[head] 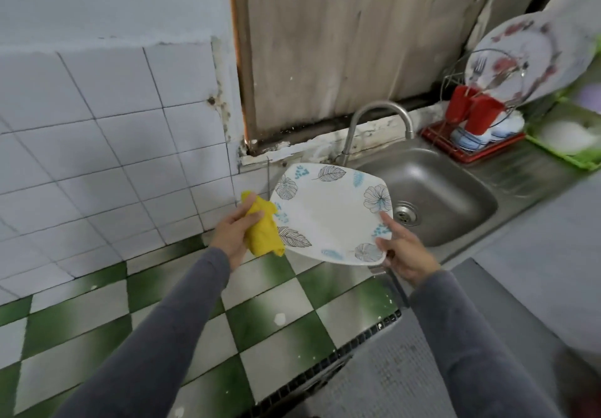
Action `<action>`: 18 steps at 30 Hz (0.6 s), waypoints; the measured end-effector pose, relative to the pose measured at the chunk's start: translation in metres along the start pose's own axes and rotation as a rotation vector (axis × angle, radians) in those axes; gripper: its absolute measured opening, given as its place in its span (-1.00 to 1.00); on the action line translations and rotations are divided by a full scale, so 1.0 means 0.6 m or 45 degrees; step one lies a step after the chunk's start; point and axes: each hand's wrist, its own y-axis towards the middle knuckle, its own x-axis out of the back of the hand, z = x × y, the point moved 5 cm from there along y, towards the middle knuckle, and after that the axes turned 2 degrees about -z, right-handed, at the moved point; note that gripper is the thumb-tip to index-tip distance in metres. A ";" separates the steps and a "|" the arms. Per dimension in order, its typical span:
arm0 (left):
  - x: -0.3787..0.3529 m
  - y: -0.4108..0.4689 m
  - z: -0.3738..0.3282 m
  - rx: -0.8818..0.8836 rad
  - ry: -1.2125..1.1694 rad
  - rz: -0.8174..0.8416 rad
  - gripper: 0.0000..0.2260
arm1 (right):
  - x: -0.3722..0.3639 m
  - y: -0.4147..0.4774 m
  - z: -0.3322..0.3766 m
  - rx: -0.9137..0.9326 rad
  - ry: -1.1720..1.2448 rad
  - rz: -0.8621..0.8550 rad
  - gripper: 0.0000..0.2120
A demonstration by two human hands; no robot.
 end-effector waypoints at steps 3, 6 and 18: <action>-0.079 0.014 0.019 0.027 0.049 0.100 -0.57 | 0.064 -0.005 0.037 0.009 0.062 -0.086 -0.31; -0.153 0.022 0.042 0.059 0.121 0.200 -0.52 | 0.125 -0.012 0.071 0.043 0.053 -0.161 -0.29; -0.389 0.055 0.143 0.208 0.127 0.328 -0.53 | 0.304 -0.009 0.158 0.094 0.002 -0.465 -0.25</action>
